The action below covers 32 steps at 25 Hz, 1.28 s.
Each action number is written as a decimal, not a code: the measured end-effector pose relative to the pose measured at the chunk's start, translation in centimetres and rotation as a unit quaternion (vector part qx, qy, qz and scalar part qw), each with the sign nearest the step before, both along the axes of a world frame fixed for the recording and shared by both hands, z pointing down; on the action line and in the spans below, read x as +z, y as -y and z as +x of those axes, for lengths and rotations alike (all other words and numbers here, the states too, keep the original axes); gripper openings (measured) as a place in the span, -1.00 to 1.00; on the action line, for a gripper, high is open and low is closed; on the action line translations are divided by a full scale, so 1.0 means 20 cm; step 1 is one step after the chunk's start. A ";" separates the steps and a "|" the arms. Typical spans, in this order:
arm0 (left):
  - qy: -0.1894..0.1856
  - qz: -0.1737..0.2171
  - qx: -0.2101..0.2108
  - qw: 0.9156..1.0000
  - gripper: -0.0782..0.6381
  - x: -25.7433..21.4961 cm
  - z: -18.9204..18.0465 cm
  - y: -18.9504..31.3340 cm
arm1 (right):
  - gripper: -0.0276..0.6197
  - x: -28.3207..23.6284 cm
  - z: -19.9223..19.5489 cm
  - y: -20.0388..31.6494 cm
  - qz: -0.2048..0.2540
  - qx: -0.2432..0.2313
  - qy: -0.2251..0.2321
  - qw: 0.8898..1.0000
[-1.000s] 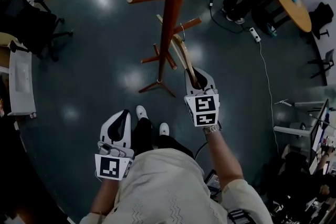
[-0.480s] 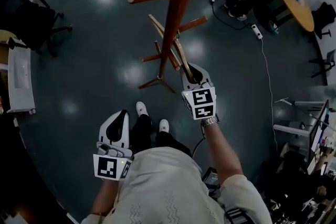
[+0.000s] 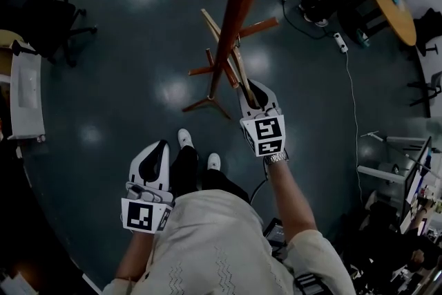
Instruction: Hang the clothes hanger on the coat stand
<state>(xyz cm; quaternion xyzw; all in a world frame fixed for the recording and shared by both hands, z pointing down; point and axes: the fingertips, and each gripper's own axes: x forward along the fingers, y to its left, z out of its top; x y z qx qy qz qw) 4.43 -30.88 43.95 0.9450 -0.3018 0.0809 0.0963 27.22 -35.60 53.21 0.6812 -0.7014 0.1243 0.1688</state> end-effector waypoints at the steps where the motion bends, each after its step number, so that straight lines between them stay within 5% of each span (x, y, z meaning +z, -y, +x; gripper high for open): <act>1: -0.001 -0.001 0.000 1.000 -0.74 0.00 0.00 -0.01 | -0.71 0.00 0.00 -0.01 0.004 0.003 -0.005 1.000; 15: 0.000 0.019 -0.006 1.000 -0.74 -0.04 0.01 -0.28 | -0.70 0.00 0.01 -0.33 0.027 0.005 -0.007 1.000; 25: -0.003 0.029 0.002 1.000 -0.74 -0.08 0.06 -0.55 | -0.71 -0.13 0.01 -0.79 0.059 -0.003 -0.001 0.998; 32: -0.007 0.032 0.005 0.999 -0.74 -0.08 0.08 -0.65 | -0.71 -0.25 -0.06 -1.07 0.097 0.032 0.085 0.991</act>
